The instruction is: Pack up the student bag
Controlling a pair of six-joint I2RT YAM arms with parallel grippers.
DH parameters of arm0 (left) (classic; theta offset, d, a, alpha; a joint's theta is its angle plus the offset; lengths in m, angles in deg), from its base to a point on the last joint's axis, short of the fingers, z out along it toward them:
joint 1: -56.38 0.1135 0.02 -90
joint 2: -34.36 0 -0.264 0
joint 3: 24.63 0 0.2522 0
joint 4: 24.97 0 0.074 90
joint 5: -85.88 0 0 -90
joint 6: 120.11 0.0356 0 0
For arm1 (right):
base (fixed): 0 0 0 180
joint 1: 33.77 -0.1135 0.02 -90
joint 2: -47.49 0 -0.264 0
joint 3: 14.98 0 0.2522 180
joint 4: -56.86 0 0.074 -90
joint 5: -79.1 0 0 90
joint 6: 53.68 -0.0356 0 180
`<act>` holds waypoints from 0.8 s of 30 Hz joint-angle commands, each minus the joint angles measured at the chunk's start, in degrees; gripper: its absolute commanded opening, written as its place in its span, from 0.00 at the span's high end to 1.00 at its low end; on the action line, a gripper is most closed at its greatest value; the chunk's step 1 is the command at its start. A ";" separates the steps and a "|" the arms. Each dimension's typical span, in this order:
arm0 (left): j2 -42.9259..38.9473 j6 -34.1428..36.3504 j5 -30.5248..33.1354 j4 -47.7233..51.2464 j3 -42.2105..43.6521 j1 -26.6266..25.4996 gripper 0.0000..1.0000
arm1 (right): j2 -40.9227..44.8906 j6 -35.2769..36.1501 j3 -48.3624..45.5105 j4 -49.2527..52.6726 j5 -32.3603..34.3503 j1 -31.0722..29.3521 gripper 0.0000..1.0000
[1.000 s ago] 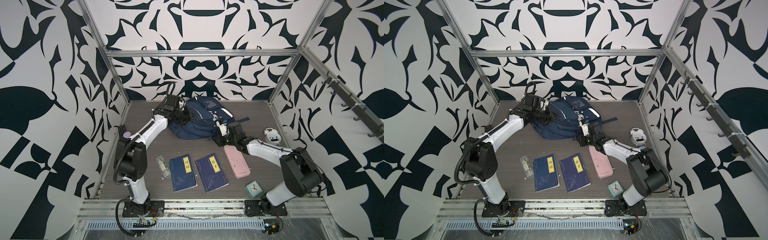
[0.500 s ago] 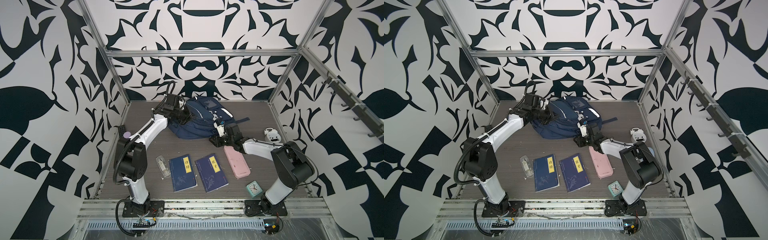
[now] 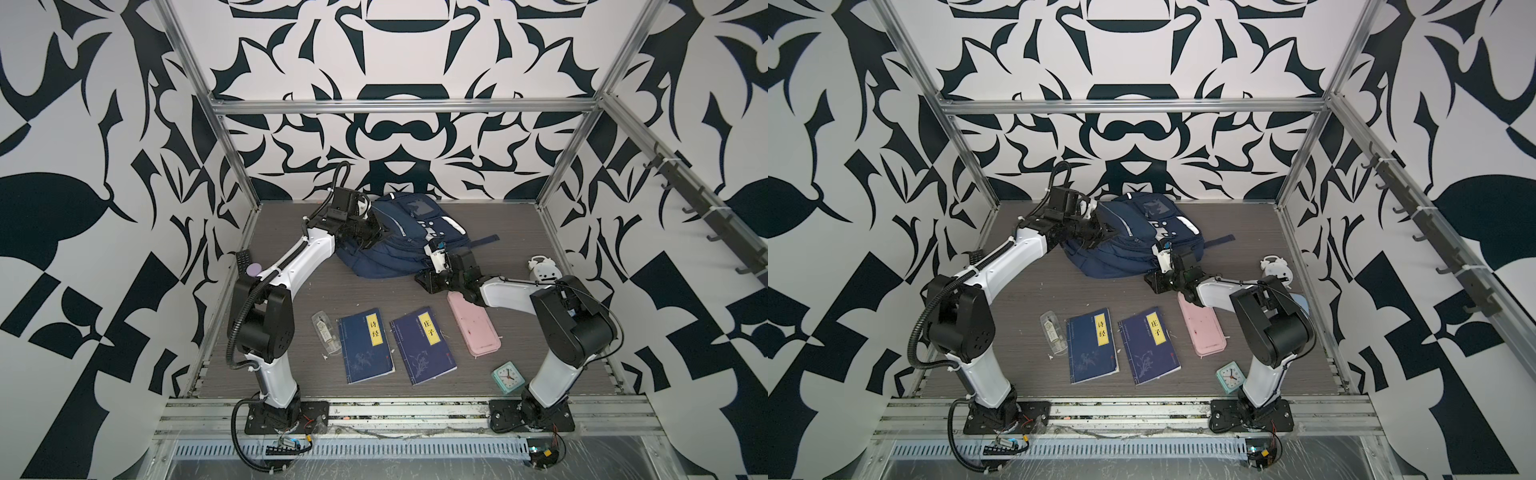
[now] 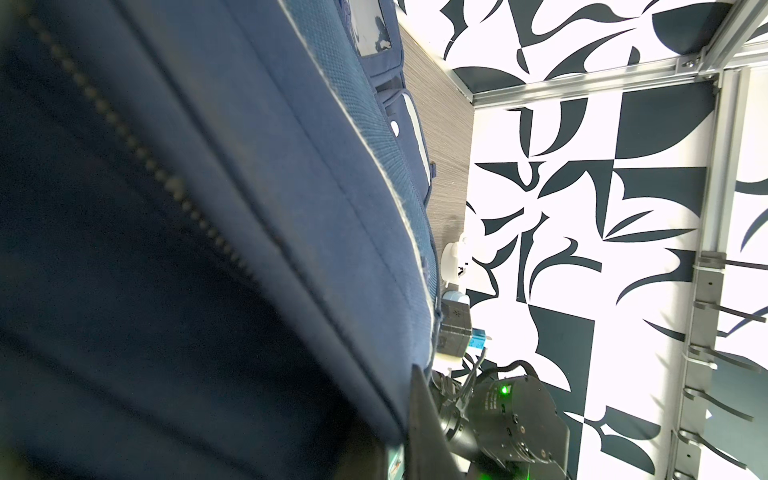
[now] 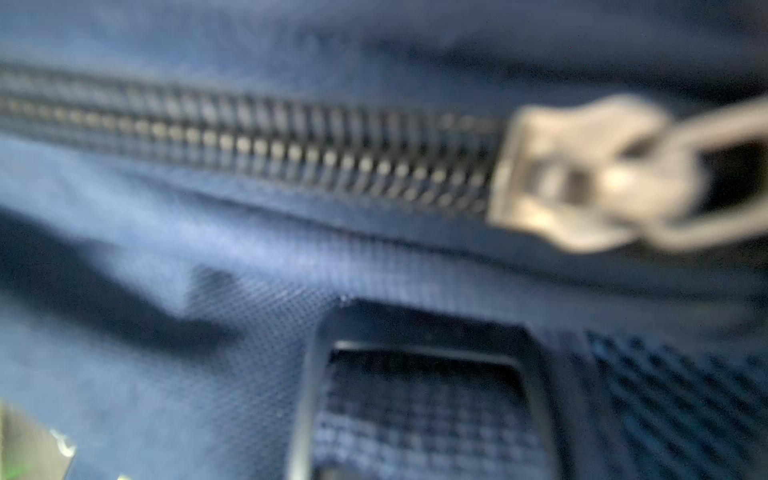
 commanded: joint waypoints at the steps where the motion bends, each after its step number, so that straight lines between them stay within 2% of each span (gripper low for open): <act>1: -0.96 1.50 -1.17 -3.56 -3.04 0.36 1.00 | 1.62 0.72 -0.14 -2.72 0.18 0.09 0.78; 7: -0.09 1.68 -0.94 -3.49 -3.63 1.15 1.00 | 4.75 0.76 -1.88 -1.48 -0.05 0.01 0.93; 19: 2.39 1.25 -0.95 -4.35 -4.45 2.42 1.00 | 7.59 1.16 -2.24 6.56 0.21 -1.99 0.95; 24: 2.75 -0.11 -1.43 -5.71 -3.42 1.83 1.00 | 5.66 2.43 1.83 11.63 1.36 -4.78 0.95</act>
